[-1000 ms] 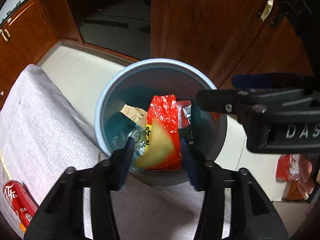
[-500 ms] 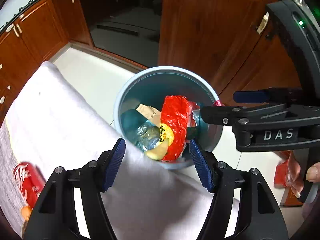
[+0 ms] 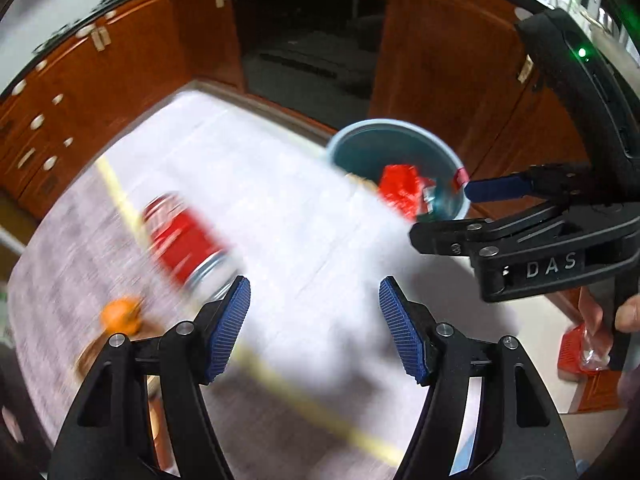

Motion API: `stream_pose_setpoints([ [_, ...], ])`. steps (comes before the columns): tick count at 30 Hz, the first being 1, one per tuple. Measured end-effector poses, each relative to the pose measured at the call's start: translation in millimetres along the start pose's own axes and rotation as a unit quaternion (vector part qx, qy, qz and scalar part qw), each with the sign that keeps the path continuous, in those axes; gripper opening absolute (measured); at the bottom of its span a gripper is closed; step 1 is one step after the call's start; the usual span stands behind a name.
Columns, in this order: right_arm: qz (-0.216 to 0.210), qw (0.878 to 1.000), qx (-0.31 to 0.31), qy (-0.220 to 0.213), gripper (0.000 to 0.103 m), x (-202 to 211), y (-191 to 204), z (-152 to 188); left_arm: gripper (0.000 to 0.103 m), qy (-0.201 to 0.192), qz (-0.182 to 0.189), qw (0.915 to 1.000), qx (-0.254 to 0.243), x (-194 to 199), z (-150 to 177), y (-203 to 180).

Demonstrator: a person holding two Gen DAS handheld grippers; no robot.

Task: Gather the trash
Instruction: 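Move both open tools back to the table toward the Pocky box, then grasp the brown Pocky box edge with the left tool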

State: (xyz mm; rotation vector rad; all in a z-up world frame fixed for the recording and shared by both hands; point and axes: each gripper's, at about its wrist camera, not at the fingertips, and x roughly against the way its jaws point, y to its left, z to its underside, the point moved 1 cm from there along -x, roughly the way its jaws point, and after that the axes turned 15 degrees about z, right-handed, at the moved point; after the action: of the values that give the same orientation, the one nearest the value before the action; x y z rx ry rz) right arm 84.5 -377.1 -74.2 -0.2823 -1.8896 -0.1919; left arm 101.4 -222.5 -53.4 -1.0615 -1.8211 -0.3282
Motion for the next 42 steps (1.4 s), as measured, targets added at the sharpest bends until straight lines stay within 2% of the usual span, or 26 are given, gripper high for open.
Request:
stream_pose_setpoints([
  [4, -0.011, 0.999, 0.034, 0.004, 0.084, 8.1, 44.0, 13.3, 0.074, -0.012, -0.016, 0.9995, 0.026, 36.6, 39.7, 30.0],
  [11, -0.030, 0.995, 0.098, 0.012, 0.084, 22.4, 131.6, 41.8, 0.075, -0.020, -0.047, 0.9962, 0.071, 91.7, 118.6, 92.8],
  [16, -0.034, 0.990, 0.133, 0.022, 0.084, 24.2, 181.4, 58.1, 0.075, 0.002, -0.058, 0.9946, 0.086, 105.0, 169.7, 127.5],
  [19, -0.037, 0.988, 0.146, 0.031, 0.084, 21.3, 206.3, 65.7, 0.075, 0.004, -0.059, 0.9930, 0.102, 106.5, 188.2, 151.7],
  [25, -0.039, 0.985, 0.160, 0.042, 0.082, 11.4, 241.8, 73.9, 0.075, 0.002, -0.029, 0.9923, 0.120, 112.6, 207.3, 184.9],
  [28, -0.040, 0.986, 0.156, 0.051, 0.074, 6.1, 252.5, 70.4, 0.075, 0.002, -0.004, 0.9927, 0.121, 109.9, 208.0, 193.9],
  [30, -0.038, 0.986, 0.151, 0.056, 0.064, 1.7, 261.6, 66.5, 0.075, 0.002, 0.011, 0.9925, 0.122, 107.1, 207.0, 199.5],
  [42, -0.013, 0.985, 0.161, 0.069, 0.064, -27.3, 288.8, 55.2, 0.075, 0.003, 0.071, 0.9895, 0.126, 92.0, 206.5, 210.1],
])
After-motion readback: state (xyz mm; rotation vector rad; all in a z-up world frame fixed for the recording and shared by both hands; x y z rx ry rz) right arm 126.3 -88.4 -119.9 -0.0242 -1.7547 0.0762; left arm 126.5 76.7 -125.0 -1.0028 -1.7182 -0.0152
